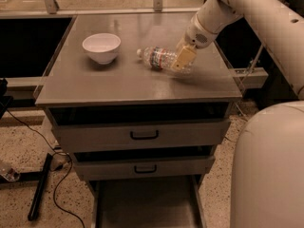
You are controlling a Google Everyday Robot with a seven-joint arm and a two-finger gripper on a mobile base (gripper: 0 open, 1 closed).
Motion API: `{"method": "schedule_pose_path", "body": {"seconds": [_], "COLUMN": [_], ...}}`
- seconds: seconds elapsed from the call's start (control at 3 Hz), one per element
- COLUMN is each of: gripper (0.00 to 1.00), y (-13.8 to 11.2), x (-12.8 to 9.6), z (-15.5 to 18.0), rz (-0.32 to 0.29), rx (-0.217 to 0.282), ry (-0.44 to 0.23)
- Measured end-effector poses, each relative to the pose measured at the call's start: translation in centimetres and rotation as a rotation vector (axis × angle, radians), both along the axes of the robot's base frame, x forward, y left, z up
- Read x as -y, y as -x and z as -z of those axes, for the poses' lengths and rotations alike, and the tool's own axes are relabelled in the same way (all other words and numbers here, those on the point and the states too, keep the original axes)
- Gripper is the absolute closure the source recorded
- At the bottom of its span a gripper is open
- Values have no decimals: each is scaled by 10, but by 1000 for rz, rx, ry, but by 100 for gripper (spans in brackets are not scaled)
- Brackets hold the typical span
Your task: Place water bottle into bottom drawer
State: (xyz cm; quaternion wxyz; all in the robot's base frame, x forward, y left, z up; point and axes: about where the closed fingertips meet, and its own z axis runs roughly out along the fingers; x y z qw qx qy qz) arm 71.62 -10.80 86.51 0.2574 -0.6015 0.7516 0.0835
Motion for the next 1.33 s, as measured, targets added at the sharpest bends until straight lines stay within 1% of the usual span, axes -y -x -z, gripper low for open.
{"method": "schedule_pose_path", "body": {"seconds": [0.67, 1.0, 1.33], "gripper": [88, 100, 100], "y": [0, 0, 6], "x": [0, 0, 1], "z": [0, 0, -1], "rz": [0, 0, 0], "rx": [0, 0, 0], "ry": [0, 0, -2]}}
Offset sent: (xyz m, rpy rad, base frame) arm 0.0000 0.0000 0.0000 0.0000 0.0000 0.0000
